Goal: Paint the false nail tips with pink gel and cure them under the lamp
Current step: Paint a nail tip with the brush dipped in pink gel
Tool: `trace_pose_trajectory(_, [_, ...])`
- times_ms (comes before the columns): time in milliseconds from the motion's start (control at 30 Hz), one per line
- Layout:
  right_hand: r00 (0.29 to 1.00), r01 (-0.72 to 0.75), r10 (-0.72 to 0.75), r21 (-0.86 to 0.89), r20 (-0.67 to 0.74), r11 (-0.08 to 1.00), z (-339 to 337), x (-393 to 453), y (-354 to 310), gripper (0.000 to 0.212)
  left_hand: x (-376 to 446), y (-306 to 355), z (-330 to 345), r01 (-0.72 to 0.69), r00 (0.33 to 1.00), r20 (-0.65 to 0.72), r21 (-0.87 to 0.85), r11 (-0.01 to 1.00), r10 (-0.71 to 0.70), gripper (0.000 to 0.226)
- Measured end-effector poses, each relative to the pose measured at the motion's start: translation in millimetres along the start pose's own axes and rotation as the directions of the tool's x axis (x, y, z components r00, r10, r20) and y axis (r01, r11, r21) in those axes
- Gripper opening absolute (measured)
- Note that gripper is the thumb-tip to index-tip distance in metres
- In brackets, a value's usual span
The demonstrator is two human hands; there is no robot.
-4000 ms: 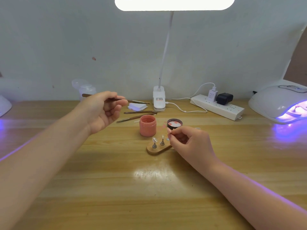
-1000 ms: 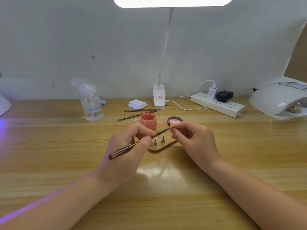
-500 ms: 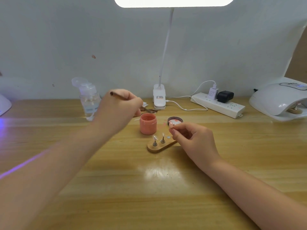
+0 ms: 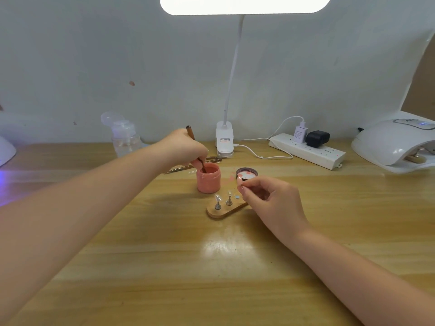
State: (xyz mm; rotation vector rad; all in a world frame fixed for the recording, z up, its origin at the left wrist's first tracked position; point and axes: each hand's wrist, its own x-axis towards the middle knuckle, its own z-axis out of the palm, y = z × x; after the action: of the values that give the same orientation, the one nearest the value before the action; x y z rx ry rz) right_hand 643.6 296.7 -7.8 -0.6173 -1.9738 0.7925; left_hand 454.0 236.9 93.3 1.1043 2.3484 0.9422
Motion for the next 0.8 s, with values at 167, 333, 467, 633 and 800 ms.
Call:
trace_pose_trajectory(167, [1.000, 0.021, -0.021, -0.039, 0.004, 0.999, -0.7, 0.5, -0.2, 0.006, 2.6, -17.1, -25.1, 0.063, 0.990, -0.098, -0.315, 0.947, -0.099, 0.012])
trace_pose_trajectory(333, [1.000, 0.017, -0.017, -0.046, -0.004, 0.999, -0.3, 0.3, -0.3, 0.005, 1.2, -43.1, -33.9, 0.203, 0.974, 0.002, -0.457, 0.866, -0.227, 0.015])
trace_pose_trajectory(467, [1.000, 0.013, -0.013, -0.042, -0.002, 0.999, -0.1, -0.1, -0.5, 0.006, 3.2, -55.8, -41.1, 0.235, 0.965, 0.021, -0.502, 0.832, -0.260, 0.016])
trace_pose_trajectory(633, [1.000, 0.008, -0.008, -0.040, -0.001, 0.999, -0.2, -0.2, -0.5, 0.006, 1.7, -54.7, -38.8, 0.231, 0.972, 0.103, -0.589, 0.774, -0.212, 0.014])
trace_pose_trajectory(800, [1.000, 0.014, -0.014, -0.047, -0.005, 0.999, -0.1, -0.4, -0.2, 0.005, -0.9, -58.8, -31.4, 0.302, 0.953, 0.168, -0.554, 0.775, -0.252, 0.012])
